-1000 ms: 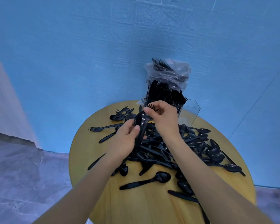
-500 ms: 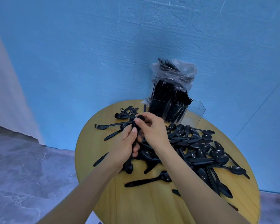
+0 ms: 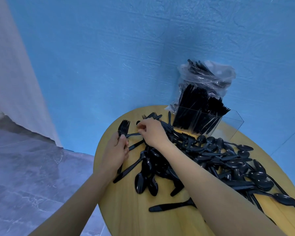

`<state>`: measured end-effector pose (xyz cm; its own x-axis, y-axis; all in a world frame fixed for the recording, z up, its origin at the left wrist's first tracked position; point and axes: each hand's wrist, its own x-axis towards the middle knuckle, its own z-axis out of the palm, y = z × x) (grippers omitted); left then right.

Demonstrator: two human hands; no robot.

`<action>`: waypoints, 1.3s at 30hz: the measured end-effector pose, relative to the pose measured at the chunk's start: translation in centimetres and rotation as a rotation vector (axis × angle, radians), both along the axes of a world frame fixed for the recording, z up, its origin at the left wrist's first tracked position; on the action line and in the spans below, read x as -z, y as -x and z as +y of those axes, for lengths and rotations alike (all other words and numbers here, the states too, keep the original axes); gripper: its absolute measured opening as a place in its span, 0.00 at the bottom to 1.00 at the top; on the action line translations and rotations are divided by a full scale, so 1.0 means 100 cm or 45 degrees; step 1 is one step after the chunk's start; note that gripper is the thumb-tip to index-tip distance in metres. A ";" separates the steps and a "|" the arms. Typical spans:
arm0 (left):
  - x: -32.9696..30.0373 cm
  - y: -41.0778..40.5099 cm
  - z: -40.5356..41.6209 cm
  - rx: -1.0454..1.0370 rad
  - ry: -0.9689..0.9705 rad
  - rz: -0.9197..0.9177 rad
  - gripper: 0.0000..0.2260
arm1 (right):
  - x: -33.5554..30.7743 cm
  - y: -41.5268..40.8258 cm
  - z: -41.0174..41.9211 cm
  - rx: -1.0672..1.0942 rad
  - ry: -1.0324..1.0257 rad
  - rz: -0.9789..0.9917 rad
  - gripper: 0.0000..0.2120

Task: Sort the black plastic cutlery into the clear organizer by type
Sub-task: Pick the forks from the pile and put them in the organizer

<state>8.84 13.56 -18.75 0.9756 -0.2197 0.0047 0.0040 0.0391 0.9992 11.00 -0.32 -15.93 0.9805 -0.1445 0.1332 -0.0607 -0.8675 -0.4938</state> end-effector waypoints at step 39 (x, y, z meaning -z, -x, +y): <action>-0.022 0.024 -0.067 0.272 0.120 0.054 0.12 | -0.019 0.096 -0.023 -0.078 -0.362 -0.169 0.18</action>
